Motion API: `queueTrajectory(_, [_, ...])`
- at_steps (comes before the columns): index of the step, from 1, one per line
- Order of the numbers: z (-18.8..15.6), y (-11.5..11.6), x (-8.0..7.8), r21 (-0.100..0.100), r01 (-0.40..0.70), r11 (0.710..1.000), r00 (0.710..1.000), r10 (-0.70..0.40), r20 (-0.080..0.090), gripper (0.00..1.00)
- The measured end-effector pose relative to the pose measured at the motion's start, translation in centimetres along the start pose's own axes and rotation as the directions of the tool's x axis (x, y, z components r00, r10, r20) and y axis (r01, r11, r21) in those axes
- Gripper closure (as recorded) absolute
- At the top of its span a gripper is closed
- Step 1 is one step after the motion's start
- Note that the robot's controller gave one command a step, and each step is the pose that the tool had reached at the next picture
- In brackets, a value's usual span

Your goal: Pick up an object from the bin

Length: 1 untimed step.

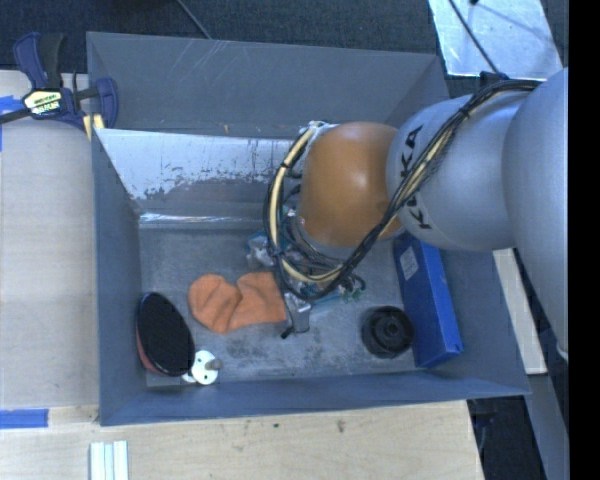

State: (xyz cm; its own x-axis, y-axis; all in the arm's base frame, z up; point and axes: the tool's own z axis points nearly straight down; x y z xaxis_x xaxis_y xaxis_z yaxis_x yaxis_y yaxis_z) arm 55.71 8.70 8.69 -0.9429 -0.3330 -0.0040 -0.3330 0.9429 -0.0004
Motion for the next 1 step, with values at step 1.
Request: queueTrajectory(1, [1.58,0.32,-0.87,-0.001,-0.046,0.999,0.999,0.046,0.003,1.00])
